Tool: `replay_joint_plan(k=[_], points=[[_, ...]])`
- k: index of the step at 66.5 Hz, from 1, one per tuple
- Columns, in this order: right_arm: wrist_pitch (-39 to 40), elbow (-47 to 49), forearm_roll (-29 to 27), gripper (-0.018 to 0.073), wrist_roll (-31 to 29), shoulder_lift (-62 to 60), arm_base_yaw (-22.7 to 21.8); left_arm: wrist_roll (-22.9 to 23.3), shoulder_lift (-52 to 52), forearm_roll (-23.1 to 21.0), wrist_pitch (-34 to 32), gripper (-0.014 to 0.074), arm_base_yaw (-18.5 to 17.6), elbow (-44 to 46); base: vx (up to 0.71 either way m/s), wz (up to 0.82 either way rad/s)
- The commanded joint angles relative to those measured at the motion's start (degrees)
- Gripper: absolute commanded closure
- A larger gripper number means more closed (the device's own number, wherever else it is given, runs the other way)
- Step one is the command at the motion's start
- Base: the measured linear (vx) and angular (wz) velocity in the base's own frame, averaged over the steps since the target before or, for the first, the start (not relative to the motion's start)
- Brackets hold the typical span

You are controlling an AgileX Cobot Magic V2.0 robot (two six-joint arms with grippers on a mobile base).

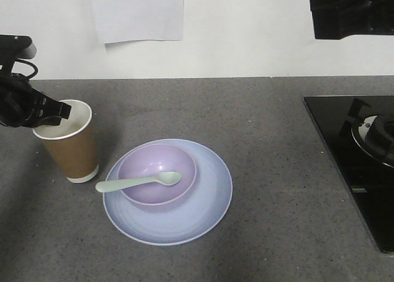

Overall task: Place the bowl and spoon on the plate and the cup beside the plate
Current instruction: 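Carry the paper cup beside the plate and set it down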

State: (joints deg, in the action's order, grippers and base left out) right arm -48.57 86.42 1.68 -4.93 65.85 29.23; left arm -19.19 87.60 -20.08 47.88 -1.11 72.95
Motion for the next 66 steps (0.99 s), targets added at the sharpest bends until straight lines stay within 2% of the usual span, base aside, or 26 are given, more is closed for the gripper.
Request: replay_joint_plan(k=[1, 13, 20, 40, 66], points=[[3.49, 1.34, 0.74, 0.057, -0.38, -0.9, -0.31, 0.05, -1.62, -1.71, -2.95, 0.0599, -1.07, 1.45, 0.0, 0.0], [3.25, 1.34, 0.74, 0.057, -0.38, -0.9, -0.31, -1.39, -1.62, -0.73, -3.3, 0.0595, -3.74, 1.45, 0.0, 0.0], [2.98, 1.34, 0.74, 0.057, -0.38, -0.9, -0.31, -0.83, -1.62, 0.37, -3.26, 0.0594, -3.69, 1.31, 0.0, 0.0], [2.57, 1.34, 0.74, 0.057, -0.33, -0.9, -0.31, -0.73, 2.36, -0.31, 0.71, 0.0593, -3.73, 1.31, 0.0, 0.0], [2.52, 1.34, 0.74, 0.057, -0.33, -0.9, -0.31, -0.73, 2.85, -0.37, 0.84, 0.058, -3.73, 1.31, 0.0, 0.0]])
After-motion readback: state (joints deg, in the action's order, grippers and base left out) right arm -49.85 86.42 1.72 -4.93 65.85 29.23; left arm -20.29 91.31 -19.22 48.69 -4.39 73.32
